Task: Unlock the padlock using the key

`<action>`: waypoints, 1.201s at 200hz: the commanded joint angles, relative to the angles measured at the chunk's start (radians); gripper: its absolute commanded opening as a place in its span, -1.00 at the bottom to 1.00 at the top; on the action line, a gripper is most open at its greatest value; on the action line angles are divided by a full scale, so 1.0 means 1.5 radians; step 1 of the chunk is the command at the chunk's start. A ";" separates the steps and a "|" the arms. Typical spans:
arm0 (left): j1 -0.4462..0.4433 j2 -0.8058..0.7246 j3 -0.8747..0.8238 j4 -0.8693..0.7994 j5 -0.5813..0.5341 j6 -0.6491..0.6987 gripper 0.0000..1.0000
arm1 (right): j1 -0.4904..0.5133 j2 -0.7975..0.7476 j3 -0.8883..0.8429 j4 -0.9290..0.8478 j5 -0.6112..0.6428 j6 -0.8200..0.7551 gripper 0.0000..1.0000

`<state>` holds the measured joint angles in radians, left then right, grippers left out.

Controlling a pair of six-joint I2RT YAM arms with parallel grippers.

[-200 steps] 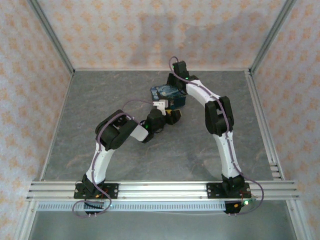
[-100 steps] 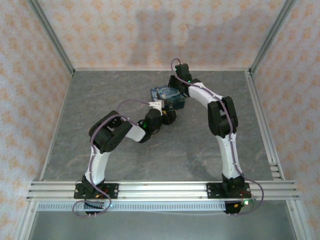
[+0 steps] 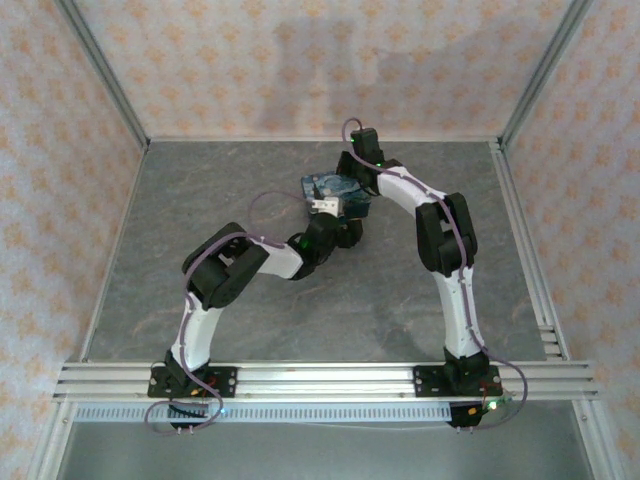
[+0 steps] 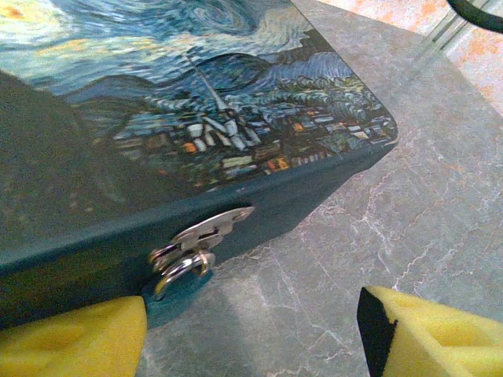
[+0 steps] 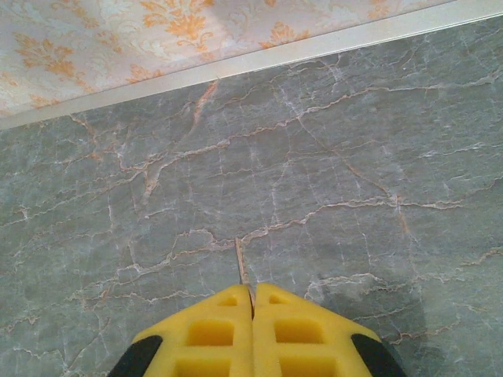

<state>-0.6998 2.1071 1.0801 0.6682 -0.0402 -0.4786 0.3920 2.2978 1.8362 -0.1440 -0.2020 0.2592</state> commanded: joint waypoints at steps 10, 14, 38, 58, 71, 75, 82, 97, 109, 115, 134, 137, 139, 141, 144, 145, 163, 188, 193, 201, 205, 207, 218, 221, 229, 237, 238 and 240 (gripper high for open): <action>-0.004 0.026 0.051 -0.068 -0.032 0.023 0.46 | 0.019 0.046 -0.059 -0.186 -0.035 0.021 -1.00; -0.004 0.027 0.056 -0.077 -0.033 0.022 0.46 | 0.019 0.045 -0.060 -0.188 -0.036 0.022 -1.00; -0.008 0.027 0.069 -0.117 -0.067 0.011 0.45 | 0.020 0.036 -0.071 -0.183 -0.041 0.024 -1.00; -0.022 0.029 0.079 -0.149 -0.110 0.018 0.46 | 0.022 0.029 -0.081 -0.179 -0.042 0.024 -1.00; -0.030 0.030 0.092 -0.178 -0.138 0.017 0.46 | 0.021 0.029 -0.082 -0.180 -0.043 0.024 -1.00; -0.031 0.031 0.096 -0.186 -0.140 0.018 0.46 | 0.021 0.030 -0.082 -0.180 -0.044 0.024 -1.00; -0.032 0.032 0.103 -0.200 -0.151 0.015 0.46 | 0.021 0.031 -0.083 -0.180 -0.045 0.024 -1.00; -0.033 0.033 0.107 -0.203 -0.155 0.013 0.47 | 0.022 0.031 -0.085 -0.179 -0.049 0.024 -1.00; -0.033 0.036 0.112 -0.204 -0.152 0.014 0.47 | 0.024 0.031 -0.087 -0.178 -0.050 0.023 -1.00; -0.032 0.038 0.119 -0.211 -0.149 0.016 0.47 | 0.023 0.031 -0.088 -0.177 -0.052 0.024 -1.00; -0.031 0.042 0.124 -0.195 -0.108 0.030 0.40 | 0.026 0.030 -0.091 -0.174 -0.057 0.024 -1.00; -0.030 0.043 0.121 -0.185 -0.099 0.031 0.39 | 0.025 0.030 -0.092 -0.173 -0.058 0.024 -1.00; -0.030 0.042 0.119 -0.178 -0.095 0.032 0.38 | 0.026 0.030 -0.093 -0.173 -0.058 0.024 -1.00; -0.030 0.043 0.117 -0.172 -0.092 0.033 0.37 | 0.026 0.029 -0.093 -0.173 -0.058 0.024 -1.00; -0.030 0.042 0.113 -0.160 -0.084 0.033 0.36 | 0.026 0.030 -0.093 -0.172 -0.059 0.024 -1.00; -0.029 0.042 0.111 -0.155 -0.081 0.033 0.36 | 0.027 0.030 -0.094 -0.172 -0.060 0.024 -1.00; -0.020 0.040 0.086 -0.079 -0.040 0.031 0.25 | 0.026 0.027 -0.101 -0.167 -0.063 0.025 -1.00; -0.001 0.044 0.070 -0.018 0.011 0.010 0.13 | 0.026 0.020 -0.113 -0.159 -0.066 0.026 -1.00; 0.003 0.046 0.066 -0.007 0.019 0.003 0.14 | 0.026 0.020 -0.116 -0.157 -0.067 0.026 -1.00; 0.009 0.048 0.064 0.003 0.026 -0.009 0.17 | 0.026 0.018 -0.120 -0.154 -0.068 0.027 -1.00; 0.011 0.049 0.063 0.005 0.027 -0.015 0.21 | 0.026 0.017 -0.121 -0.153 -0.068 0.027 -1.00; 0.012 0.050 0.063 0.005 0.027 -0.019 0.23 | 0.026 0.017 -0.122 -0.152 -0.068 0.028 -1.00; 0.016 0.052 0.059 0.011 0.025 -0.031 0.31 | 0.027 0.016 -0.127 -0.147 -0.071 0.031 -1.00; 0.016 0.052 0.057 0.015 0.024 -0.033 0.32 | 0.027 0.016 -0.127 -0.146 -0.073 0.031 -1.00; 0.019 0.051 0.048 0.033 0.023 -0.033 0.34 | 0.026 0.015 -0.130 -0.142 -0.074 0.034 -1.00; 0.022 0.052 0.039 0.053 0.027 -0.051 0.33 | 0.028 0.013 -0.132 -0.139 -0.075 0.035 -1.00; 0.022 0.052 0.038 0.056 0.028 -0.054 0.33 | 0.028 0.013 -0.132 -0.138 -0.075 0.036 -1.00; 0.023 0.052 0.036 0.060 0.030 -0.056 0.33 | 0.027 0.013 -0.133 -0.138 -0.076 0.036 -1.00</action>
<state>-0.7113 2.1498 1.1557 0.5953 -0.0212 -0.5083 0.3943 2.2478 1.7306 -0.0612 -0.2272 0.2787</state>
